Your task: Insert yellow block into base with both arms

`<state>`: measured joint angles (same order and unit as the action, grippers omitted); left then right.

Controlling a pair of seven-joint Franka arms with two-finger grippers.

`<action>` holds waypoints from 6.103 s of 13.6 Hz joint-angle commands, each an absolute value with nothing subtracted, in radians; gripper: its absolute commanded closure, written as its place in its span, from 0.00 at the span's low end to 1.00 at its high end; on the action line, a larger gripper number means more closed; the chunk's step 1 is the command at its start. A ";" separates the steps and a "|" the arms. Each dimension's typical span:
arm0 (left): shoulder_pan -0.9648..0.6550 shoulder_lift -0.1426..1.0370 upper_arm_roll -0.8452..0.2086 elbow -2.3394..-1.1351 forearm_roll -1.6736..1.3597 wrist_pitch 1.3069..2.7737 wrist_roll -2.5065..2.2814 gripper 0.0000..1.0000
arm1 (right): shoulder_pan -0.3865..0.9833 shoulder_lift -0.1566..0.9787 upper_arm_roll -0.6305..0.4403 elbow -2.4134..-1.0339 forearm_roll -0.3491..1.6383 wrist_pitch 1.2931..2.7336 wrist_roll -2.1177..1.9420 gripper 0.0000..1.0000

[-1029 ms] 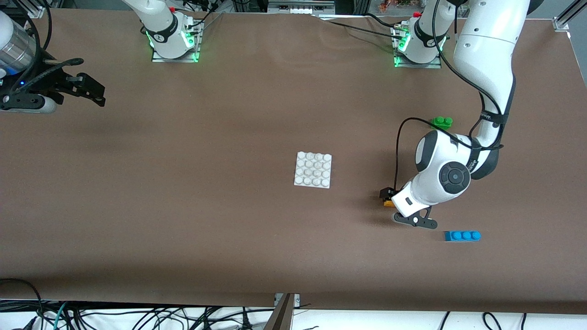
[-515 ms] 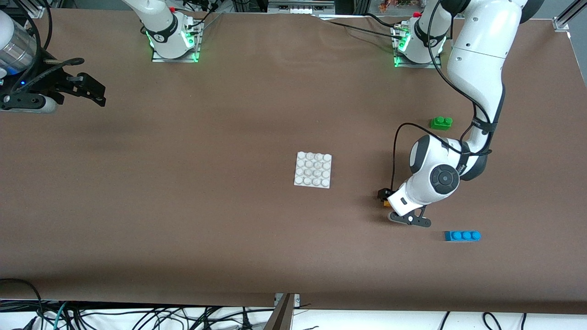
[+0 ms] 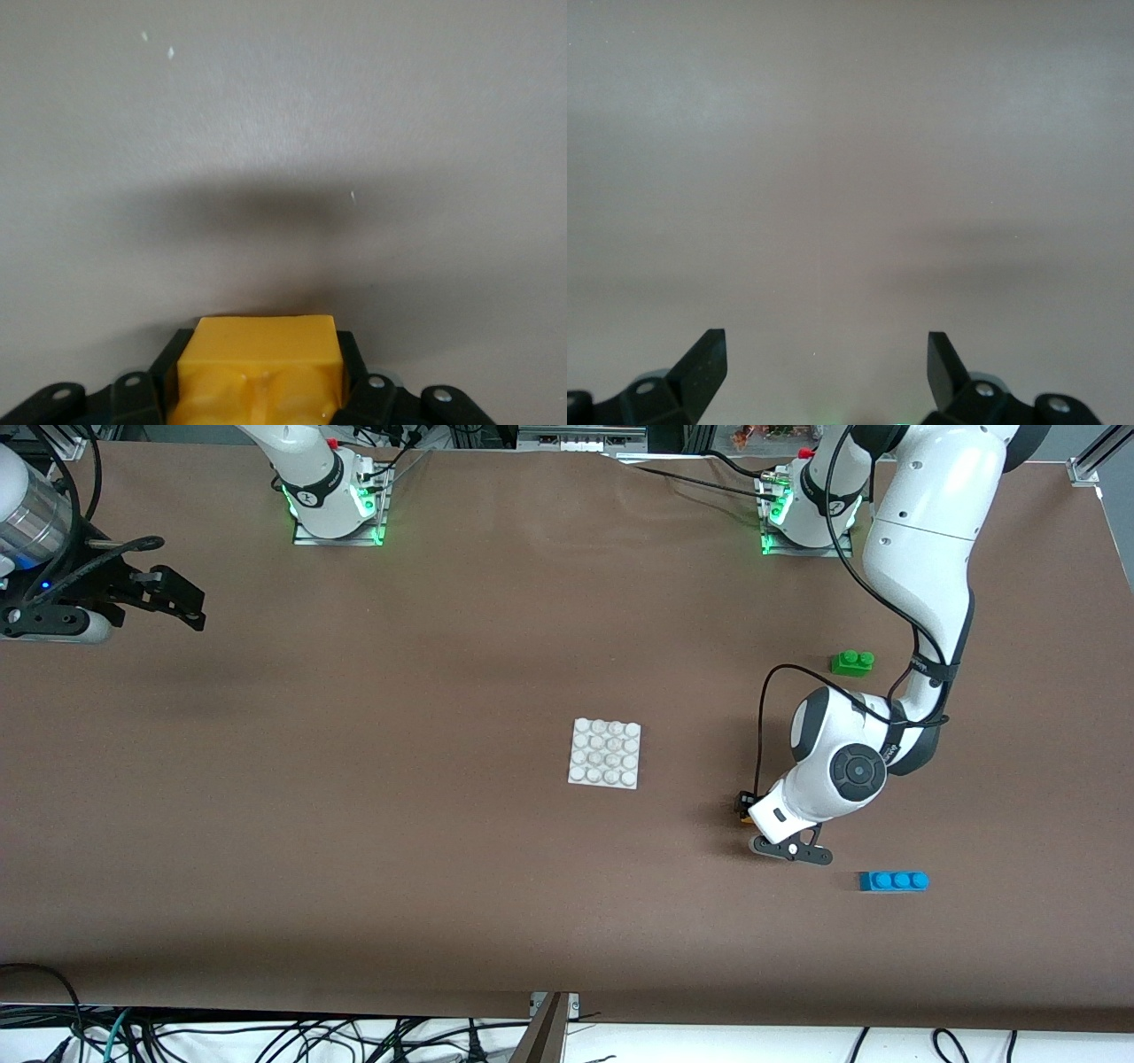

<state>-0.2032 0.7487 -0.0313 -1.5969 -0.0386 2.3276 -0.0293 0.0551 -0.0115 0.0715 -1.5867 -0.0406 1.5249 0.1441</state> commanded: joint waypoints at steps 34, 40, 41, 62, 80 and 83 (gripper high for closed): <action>-0.653 0.831 -0.037 -1.379 -0.014 2.092 -0.437 0.91 | 0.057 0.002 0.078 -1.562 -0.034 1.514 0.144 0.00; -0.669 0.847 -0.034 -1.391 -0.014 2.103 -0.439 0.91 | 0.057 0.000 0.077 -1.562 -0.022 1.513 0.146 0.00; -0.667 0.847 -0.035 -1.394 -0.014 2.103 -0.439 0.91 | 0.057 0.000 0.078 -1.562 -0.020 1.513 0.146 0.00; -0.667 0.842 -0.038 -1.397 -0.028 2.095 -0.494 0.01 | 0.055 0.002 0.075 -1.562 -0.020 1.514 0.143 0.00; -0.353 0.397 -0.008 -1.379 -0.015 1.706 -0.434 0.00 | 0.057 0.002 0.074 -1.562 -0.020 1.519 0.143 0.00; -0.302 0.333 0.040 -1.379 -0.028 1.681 -0.301 0.00 | 0.057 0.002 0.074 -1.560 -0.020 1.519 0.143 0.00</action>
<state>-0.3257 0.3984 0.0294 -1.3542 -0.0353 1.7077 -0.3831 0.0566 -0.0059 0.0756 -1.5827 -0.0334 1.5256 0.1444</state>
